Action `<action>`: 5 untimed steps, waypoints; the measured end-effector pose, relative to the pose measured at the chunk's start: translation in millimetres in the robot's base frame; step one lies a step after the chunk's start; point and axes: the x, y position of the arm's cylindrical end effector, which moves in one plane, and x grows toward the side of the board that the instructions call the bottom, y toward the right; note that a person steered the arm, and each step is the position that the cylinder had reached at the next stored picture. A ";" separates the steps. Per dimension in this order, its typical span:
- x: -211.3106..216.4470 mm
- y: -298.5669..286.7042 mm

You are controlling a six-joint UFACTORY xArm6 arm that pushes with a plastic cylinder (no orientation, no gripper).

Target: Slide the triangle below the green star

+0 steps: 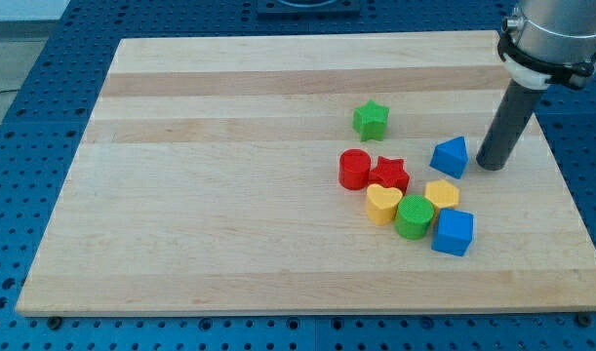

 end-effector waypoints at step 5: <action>-4.0 -69.1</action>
